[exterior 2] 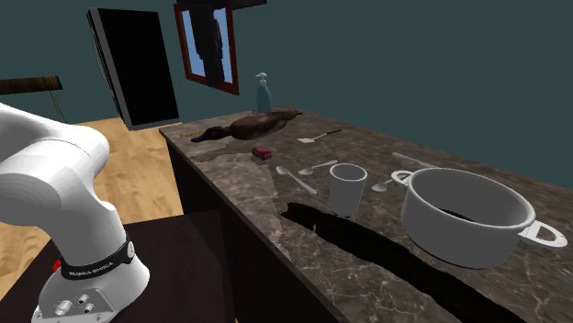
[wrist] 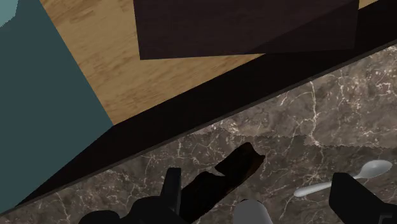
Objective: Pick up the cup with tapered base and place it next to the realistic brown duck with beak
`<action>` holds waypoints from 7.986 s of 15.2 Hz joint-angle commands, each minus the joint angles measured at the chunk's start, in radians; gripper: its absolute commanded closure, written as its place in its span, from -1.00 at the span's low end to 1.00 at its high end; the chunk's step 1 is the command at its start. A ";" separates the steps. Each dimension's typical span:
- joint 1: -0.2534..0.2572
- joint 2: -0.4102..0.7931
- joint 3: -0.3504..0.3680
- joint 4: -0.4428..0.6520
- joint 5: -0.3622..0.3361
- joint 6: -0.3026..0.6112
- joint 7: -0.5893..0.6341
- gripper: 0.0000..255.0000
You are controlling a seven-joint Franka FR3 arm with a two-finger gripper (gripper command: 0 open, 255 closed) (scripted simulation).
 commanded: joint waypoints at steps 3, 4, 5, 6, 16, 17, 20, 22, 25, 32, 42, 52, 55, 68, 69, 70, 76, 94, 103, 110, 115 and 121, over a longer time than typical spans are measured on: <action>0.003 0.045 0.011 -0.017 0.008 0.061 0.024 -1.00; 0.005 0.069 0.016 -0.024 0.012 0.092 0.035 -1.00; 0.006 0.095 0.022 -0.029 0.015 0.122 0.046 -1.00; 0.008 0.121 0.027 -0.033 0.018 0.151 0.058 -1.00; 0.018 0.435 0.075 0.008 0.032 0.420 0.164 -1.00; 0.018 0.471 0.079 0.020 0.031 0.443 0.175 -1.00; 0.020 0.578 0.091 0.064 0.028 0.505 0.206 -1.00; 0.021 0.651 0.098 0.100 0.023 0.541 0.227 -1.00; 0.024 0.763 0.107 0.164 0.014 0.587 0.257 -1.00; 0.036 1.003 0.114 0.339 -0.011 0.649 0.317 -1.00; 0.033 1.053 0.109 0.300 -0.020 0.738 0.323 -1.00; 0.033 1.053 0.109 0.300 -0.020 0.737 0.323 1.00; 0.033 1.053 0.109 0.300 -0.020 0.737 0.323 1.00; 0.033 0.991 0.112 0.371 -0.006 0.605 0.305 1.00; 0.033 0.987 0.113 0.379 -0.005 0.593 0.304 1.00; 0.033 0.982 0.113 0.387 -0.004 0.581 0.302 1.00; 0.033 0.960 0.114 0.440 0.001 0.506 0.294 1.00; 0.035 0.939 0.116 0.655 0.010 0.271 0.274 1.00; 0.114 0.771 0.189 0.457 0.018 0.287 0.427 1.00; 0.184 0.669 0.270 0.349 0.040 0.282 0.571 1.00; 0.235 0.623 0.335 0.308 0.062 0.271 0.679 1.00; 0.295 0.601 0.420 0.297 0.087 0.253 0.816 1.00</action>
